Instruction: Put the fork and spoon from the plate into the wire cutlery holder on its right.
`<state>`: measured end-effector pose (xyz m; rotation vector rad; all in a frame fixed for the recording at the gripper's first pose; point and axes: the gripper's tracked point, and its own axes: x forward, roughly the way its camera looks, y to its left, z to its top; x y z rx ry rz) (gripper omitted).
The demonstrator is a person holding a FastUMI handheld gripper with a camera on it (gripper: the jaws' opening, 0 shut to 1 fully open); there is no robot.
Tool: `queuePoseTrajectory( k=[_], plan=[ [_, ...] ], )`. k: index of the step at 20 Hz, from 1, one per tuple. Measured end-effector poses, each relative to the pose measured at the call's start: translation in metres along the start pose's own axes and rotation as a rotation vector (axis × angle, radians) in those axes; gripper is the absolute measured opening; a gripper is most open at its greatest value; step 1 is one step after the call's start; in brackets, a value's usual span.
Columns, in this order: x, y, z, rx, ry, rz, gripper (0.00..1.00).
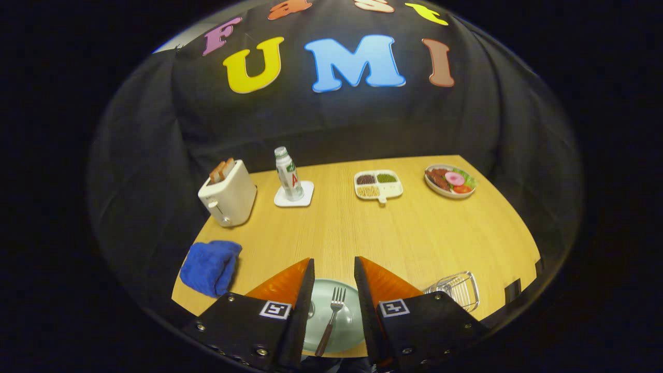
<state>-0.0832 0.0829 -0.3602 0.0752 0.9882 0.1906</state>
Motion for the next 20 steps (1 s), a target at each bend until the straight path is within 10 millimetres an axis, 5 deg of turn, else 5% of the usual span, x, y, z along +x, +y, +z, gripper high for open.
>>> queuePoseTrajectory(
  k=[7, 15, 19, 20],
  plan=[
    [0.04, 0.006, -0.1, 0.054, 0.302, 0.008, 0.47],
    [0.055, 0.007, -0.162, 0.104, 0.518, -0.005, 0.47],
    [0.057, 0.008, -0.176, 0.108, 0.566, -0.007, 0.47],
    [0.061, 0.008, -0.175, 0.118, 0.555, -0.005, 0.38]
  ],
)
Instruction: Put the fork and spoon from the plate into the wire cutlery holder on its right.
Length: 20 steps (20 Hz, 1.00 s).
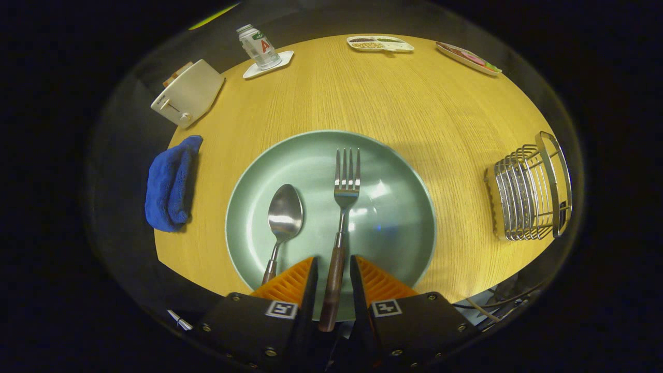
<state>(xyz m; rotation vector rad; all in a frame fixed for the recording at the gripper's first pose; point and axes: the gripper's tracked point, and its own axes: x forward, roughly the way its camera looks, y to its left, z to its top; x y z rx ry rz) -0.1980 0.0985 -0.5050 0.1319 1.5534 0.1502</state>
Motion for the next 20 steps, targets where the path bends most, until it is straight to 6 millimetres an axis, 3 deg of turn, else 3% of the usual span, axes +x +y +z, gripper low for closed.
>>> queuePoseTrajectory(
  k=[1, 3, 5, 9, 14, 20],
  plan=[
    [-0.001, 0.001, -0.001, 0.0, 0.014, 0.003, 0.33],
    [-0.003, -0.004, 0.001, 0.0, 0.013, -0.016, 0.34],
    [-0.003, -0.009, 0.002, 0.009, 0.005, -0.037, 0.05],
    [-0.004, -0.011, 0.005, 0.011, -0.006, -0.048, 0.05],
    [-0.019, -0.006, 0.013, 0.038, -0.03, 0.006, 0.05],
    [-0.072, -0.008, 0.04, 0.019, -0.129, 0.071, 0.05]
  ],
)
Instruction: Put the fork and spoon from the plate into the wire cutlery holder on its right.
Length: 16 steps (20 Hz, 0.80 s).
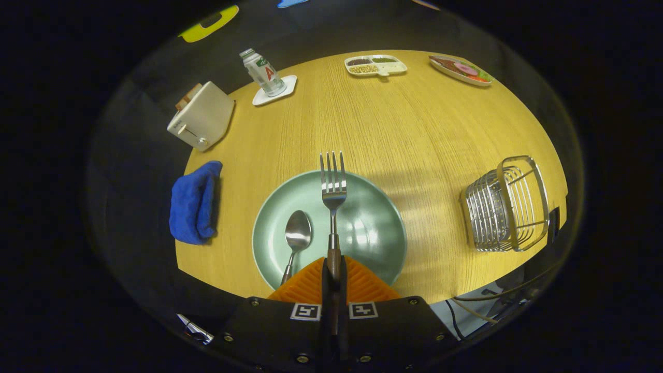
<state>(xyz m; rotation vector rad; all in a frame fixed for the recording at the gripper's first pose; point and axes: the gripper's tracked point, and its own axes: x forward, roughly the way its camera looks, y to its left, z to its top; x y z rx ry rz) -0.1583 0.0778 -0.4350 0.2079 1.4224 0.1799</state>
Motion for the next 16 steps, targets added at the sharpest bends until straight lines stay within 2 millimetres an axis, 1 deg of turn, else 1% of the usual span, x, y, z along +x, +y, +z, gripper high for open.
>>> queuePoseTrajectory(
  k=[2, 5, 6, 8, 11, 12, 16],
  plan=[
    [-0.022, -0.014, 0.015, 0.023, -0.028, -0.003, 0.05],
    [-0.051, -0.05, 0.029, 0.058, -0.076, -0.045, 0.05],
    [-0.06, -0.062, 0.031, 0.074, -0.084, -0.06, 0.05],
    [-0.075, -0.087, 0.029, 0.099, -0.089, -0.102, 0.05],
    [-0.093, -0.121, 0.019, 0.125, -0.076, -0.158, 0.05],
    [-0.097, -0.129, 0.015, 0.133, -0.06, -0.173, 0.05],
    [-0.106, -0.15, -0.006, 0.14, -0.002, -0.211, 0.05]
  ],
)
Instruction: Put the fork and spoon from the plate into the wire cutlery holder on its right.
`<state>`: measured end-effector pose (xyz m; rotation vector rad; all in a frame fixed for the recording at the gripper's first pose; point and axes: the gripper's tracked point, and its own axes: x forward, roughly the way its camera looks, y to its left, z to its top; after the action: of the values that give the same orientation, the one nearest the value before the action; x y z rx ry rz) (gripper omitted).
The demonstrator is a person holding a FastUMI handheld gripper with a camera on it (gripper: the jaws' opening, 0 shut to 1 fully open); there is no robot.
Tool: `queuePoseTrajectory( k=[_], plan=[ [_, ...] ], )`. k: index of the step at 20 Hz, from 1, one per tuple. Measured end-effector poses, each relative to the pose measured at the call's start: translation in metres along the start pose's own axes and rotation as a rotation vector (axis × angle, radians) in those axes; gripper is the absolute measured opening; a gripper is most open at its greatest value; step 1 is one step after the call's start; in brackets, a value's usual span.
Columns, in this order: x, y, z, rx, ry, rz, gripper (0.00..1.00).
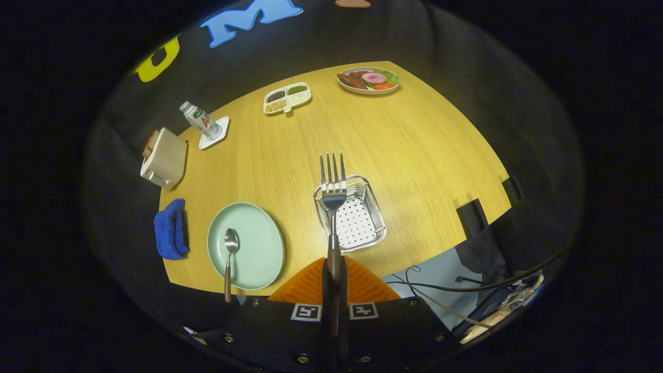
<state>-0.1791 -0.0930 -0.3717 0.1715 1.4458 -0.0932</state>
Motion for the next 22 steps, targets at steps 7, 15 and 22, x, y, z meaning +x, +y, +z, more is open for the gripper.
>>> queuePoseTrajectory(
  k=[7, 15, 22],
  plan=[
    [0.006, -0.01, -0.02, 0.017, 0.154, 0.001, 0.05],
    [0.011, -0.011, -0.016, 0.013, 0.218, -0.004, 0.05],
    [0.008, -0.013, -0.014, -0.028, 0.262, -0.014, 0.06]
  ],
)
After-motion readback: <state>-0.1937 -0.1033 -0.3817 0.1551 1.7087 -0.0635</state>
